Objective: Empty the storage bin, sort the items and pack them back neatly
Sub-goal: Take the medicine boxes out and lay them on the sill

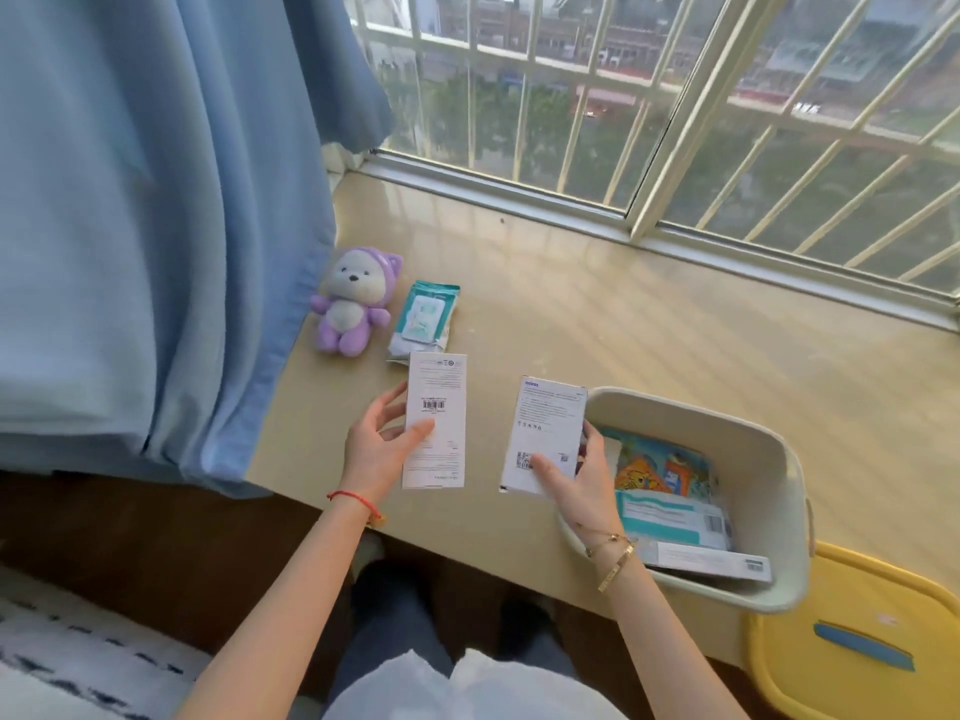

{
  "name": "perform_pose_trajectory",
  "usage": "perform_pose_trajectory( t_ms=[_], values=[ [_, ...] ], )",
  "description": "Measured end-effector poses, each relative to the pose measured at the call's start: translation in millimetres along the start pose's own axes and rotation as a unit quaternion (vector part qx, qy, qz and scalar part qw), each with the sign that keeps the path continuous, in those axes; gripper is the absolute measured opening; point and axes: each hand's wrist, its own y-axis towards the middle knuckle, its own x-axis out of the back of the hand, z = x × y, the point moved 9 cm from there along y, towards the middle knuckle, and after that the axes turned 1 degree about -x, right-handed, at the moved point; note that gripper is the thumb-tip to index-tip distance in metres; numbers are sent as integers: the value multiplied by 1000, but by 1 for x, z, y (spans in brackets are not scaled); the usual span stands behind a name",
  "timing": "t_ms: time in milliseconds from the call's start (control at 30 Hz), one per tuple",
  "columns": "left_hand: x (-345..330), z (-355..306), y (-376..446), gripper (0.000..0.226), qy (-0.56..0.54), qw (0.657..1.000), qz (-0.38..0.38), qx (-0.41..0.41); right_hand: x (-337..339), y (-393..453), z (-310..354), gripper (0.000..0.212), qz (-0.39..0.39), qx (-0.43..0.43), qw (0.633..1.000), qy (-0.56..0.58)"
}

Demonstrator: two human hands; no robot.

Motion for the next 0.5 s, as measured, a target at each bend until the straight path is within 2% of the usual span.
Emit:
perform_pose_trajectory(
  t_ms=[267, 500],
  values=[
    [151, 43, 69, 62, 43, 999, 3, 29, -166, 12, 2, 78, 8, -61, 998, -8],
    [212, 97, 139, 62, 88, 994, 40, 60, -264, 43, -18, 77, -14, -99, 995, -23]
  ],
)
